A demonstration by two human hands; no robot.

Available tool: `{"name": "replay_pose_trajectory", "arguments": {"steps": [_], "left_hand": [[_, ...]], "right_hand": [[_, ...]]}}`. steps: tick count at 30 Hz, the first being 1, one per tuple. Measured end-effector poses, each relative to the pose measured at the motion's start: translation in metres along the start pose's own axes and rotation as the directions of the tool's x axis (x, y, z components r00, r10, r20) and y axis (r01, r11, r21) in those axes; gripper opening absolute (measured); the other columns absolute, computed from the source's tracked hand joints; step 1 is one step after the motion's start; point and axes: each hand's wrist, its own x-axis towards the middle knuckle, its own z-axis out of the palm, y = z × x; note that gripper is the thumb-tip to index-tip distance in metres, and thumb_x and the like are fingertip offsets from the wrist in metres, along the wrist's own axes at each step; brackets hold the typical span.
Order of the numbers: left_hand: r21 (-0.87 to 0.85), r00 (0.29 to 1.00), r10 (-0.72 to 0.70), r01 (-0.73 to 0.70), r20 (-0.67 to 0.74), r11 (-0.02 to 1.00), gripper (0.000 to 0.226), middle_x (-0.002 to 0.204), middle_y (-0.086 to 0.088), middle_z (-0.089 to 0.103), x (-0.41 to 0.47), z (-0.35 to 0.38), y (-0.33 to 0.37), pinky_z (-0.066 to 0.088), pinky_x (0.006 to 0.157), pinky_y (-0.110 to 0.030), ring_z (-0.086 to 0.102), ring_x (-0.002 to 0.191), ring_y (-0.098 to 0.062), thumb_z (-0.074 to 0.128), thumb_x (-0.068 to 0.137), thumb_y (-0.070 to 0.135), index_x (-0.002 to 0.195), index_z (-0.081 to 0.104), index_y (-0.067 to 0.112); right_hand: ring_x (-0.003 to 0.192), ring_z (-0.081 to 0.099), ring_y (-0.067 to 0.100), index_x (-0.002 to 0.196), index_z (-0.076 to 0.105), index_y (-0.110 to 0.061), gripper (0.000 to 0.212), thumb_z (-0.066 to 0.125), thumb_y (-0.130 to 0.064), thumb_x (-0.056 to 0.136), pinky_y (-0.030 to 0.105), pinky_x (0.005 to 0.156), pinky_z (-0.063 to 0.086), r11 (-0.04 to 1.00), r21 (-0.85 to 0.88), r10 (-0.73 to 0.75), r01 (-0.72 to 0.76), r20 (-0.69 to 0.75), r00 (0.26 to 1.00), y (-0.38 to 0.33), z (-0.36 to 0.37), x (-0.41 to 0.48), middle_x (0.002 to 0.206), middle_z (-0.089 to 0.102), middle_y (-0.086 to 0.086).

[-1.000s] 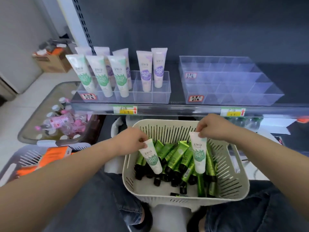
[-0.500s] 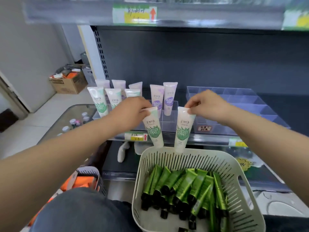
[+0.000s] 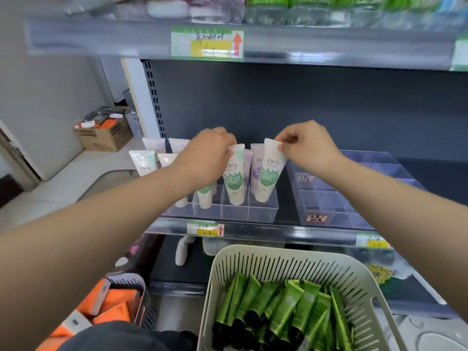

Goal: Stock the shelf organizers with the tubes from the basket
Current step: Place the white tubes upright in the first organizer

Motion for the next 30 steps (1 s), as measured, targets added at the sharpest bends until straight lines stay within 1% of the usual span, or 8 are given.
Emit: {"name": "replay_pose_trajectory", "arguments": {"steps": [3,5,7,9,14,19,27,30], "left_hand": [[0.062,0.999,-0.007,0.004,0.05,0.998,0.019,0.108,-0.013,0.056,0.001,0.018,-0.004,0.043,0.085,-0.04,0.052,0.099,-0.031,0.045,0.095,0.014,0.104,0.06,0.007],[0.097,0.997,-0.007,-0.001,0.08,0.995,0.02,0.108,-0.011,0.055,0.001,0.029,-0.006,0.041,0.084,-0.037,0.051,0.101,-0.029,0.044,0.096,0.015,0.107,0.059,0.008],[0.115,0.995,-0.001,-0.011,0.103,0.993,0.021,0.111,-0.01,0.055,0.001,0.039,-0.008,0.039,0.085,-0.034,0.05,0.103,-0.027,0.044,0.096,0.014,0.11,0.058,0.009],[0.137,0.993,0.0,-0.016,0.115,0.99,0.02,0.113,-0.009,0.054,0.002,0.045,-0.009,0.041,0.086,-0.034,0.049,0.104,-0.025,0.046,0.094,0.01,0.112,0.057,0.01],[0.142,0.996,-0.019,0.006,0.088,0.99,0.023,0.114,-0.01,0.053,0.005,0.052,-0.011,0.043,0.087,-0.035,0.047,0.105,-0.025,0.049,0.091,0.005,0.113,0.055,0.009],[0.082,0.997,-0.045,0.039,0.066,0.996,0.029,0.116,-0.012,0.053,0.002,0.054,-0.01,0.038,0.086,-0.032,0.047,0.107,-0.027,0.044,0.093,0.007,0.119,0.055,0.007],[0.053,0.994,-0.067,0.063,0.084,0.997,0.031,0.118,-0.012,0.053,-0.004,0.049,-0.007,0.039,0.088,-0.033,0.047,0.108,-0.027,0.043,0.093,0.011,0.122,0.054,0.007],[0.068,0.992,-0.076,0.07,0.096,0.995,0.034,0.122,-0.012,0.051,-0.005,0.047,-0.006,0.039,0.092,-0.034,0.046,0.112,-0.026,0.045,0.093,0.013,0.126,0.05,0.008]], "right_hand": [[0.078,0.058,0.013,0.084,0.072,-0.02,0.024,0.055,-0.003,0.083,0.023,0.07,0.044,0.999,-0.04,0.026,-0.024,0.041,0.999,0.013,0.017,0.001,0.079,0.062,-0.007],[0.078,0.057,0.012,0.084,0.072,-0.021,0.025,0.054,-0.004,0.083,0.021,0.063,0.042,0.998,-0.057,0.037,-0.033,0.075,0.996,0.021,0.026,0.001,0.08,0.062,-0.008],[0.076,0.057,0.012,0.077,0.067,-0.025,0.027,0.053,-0.004,0.083,0.02,0.058,0.04,0.998,-0.056,0.033,-0.027,0.108,0.994,0.027,0.032,0.0,0.079,0.062,-0.009],[0.076,0.057,0.012,0.076,0.067,-0.025,0.027,0.053,-0.003,0.083,0.022,0.063,0.042,0.999,-0.046,0.024,-0.018,0.12,0.992,0.03,0.037,0.0,0.08,0.062,-0.009],[0.086,0.059,0.015,0.084,0.07,-0.02,0.025,0.052,-0.003,0.084,0.028,0.075,0.05,1.0,-0.02,0.016,-0.014,0.096,0.995,0.031,0.045,0.004,0.091,0.065,-0.005],[0.087,0.055,0.011,0.093,0.071,-0.016,0.027,0.05,-0.002,0.085,0.023,0.072,0.043,1.0,-0.021,0.008,-0.007,0.09,0.996,0.034,0.044,0.0,0.106,0.067,-0.002],[0.09,0.054,0.012,0.099,0.069,-0.018,0.031,0.048,-0.001,0.085,0.022,0.073,0.041,1.0,-0.006,0.019,-0.019,0.1,0.995,0.033,0.04,-0.009,0.106,0.066,-0.001],[0.098,0.057,0.014,0.107,0.066,-0.017,0.031,0.049,-0.002,0.085,0.022,0.08,0.044,1.0,-0.015,0.008,-0.006,0.093,0.996,0.03,0.038,-0.01,0.111,0.065,-0.001]]}}
